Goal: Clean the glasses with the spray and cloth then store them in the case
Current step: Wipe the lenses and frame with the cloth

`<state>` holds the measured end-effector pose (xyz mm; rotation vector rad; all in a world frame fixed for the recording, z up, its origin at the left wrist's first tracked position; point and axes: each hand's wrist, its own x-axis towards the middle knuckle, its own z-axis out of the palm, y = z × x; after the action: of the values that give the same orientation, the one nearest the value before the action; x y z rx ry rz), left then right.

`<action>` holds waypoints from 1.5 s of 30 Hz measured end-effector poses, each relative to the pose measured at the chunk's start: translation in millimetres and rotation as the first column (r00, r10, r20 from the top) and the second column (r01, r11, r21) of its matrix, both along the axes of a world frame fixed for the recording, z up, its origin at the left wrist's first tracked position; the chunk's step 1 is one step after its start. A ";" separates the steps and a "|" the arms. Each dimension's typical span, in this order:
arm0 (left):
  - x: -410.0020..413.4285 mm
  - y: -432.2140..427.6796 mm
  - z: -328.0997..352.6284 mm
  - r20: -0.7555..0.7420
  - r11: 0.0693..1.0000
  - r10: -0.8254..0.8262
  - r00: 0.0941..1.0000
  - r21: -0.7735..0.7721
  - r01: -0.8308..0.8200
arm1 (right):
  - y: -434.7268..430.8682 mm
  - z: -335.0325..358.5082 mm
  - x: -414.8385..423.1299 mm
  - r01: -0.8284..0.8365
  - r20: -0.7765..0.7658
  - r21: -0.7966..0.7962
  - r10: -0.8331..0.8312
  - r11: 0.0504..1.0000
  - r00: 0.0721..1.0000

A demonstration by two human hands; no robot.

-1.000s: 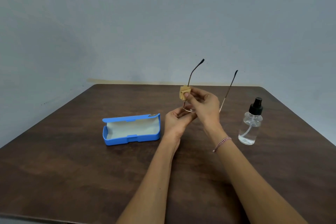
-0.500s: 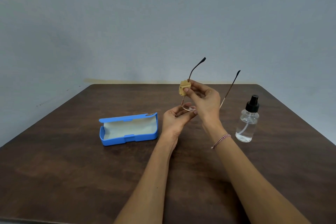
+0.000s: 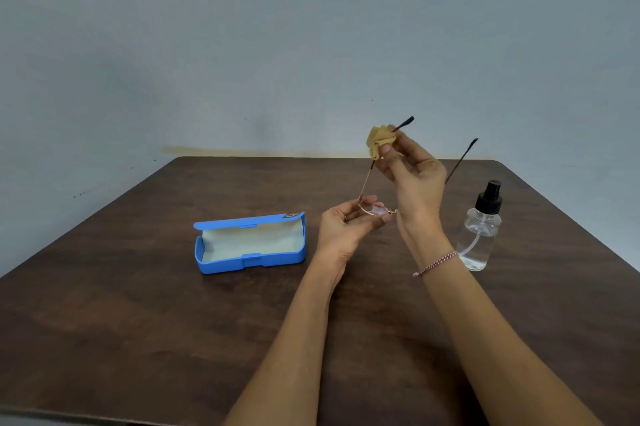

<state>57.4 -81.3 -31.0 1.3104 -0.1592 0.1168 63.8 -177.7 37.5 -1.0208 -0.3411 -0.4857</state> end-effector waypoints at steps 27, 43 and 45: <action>0.7 0.8 -2.1 -0.016 1.000 -0.008 1.000 -0.001 0.008 | -7.8 14.3 -12.2 0.293 0.103 0.057 -0.298 0.954 0.949; 2.6 3.7 -1.2 -0.036 0.998 0.069 0.997 -0.009 -0.069 | 1.4 -10.7 3.5 -0.169 -0.222 -0.039 0.156 0.985 0.962; 3.0 4.3 -1.3 -0.043 0.997 0.081 0.996 -0.008 -0.081 | -0.2 -11.2 5.2 -0.236 -0.239 -0.005 0.228 0.972 0.944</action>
<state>60.4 -76.9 -32.3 1.3093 -0.0688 0.1581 69.0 -177.9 26.3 -1.0437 -0.2522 -0.1421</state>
